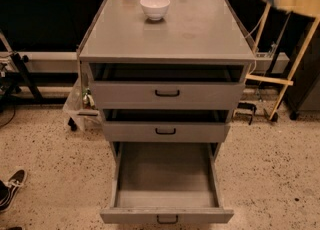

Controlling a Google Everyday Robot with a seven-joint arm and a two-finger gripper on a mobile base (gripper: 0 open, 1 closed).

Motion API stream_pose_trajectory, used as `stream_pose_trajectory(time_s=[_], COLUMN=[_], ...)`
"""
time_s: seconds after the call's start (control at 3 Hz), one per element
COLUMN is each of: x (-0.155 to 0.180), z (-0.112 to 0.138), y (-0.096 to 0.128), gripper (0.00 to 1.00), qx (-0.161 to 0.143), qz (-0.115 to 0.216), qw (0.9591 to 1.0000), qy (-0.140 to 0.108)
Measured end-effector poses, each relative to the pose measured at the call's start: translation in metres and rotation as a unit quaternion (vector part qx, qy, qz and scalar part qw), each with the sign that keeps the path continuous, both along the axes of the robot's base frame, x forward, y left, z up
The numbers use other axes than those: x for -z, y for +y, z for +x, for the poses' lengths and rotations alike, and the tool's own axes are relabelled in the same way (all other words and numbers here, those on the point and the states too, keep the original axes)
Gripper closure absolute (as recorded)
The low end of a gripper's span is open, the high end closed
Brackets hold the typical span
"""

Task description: Place redbull can into bottom drawer

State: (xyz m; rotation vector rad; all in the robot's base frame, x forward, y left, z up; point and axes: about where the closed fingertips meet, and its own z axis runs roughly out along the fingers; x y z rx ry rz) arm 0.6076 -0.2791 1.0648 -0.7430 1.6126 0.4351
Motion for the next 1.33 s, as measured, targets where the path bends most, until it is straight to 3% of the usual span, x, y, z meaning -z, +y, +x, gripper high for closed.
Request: stream_pose_trajectory(time_s=[0.33, 0.67, 1.0, 1.33], x=[-0.074, -0.067, -0.065, -0.017], z=[-0.072, -0.102, -0.101, -0.095], y=[0.051, 0.081, 0.080, 0.103], gripper=[1.00, 1.00, 1.00, 1.00], qx=[0.014, 0.003, 0.003, -0.014], qz=[0.004, 0.003, 0.002, -0.005], qw=[0.9981, 0.9990, 0.9990, 0.9998], qy=[-0.060, -0.045, -0.044, -0.010])
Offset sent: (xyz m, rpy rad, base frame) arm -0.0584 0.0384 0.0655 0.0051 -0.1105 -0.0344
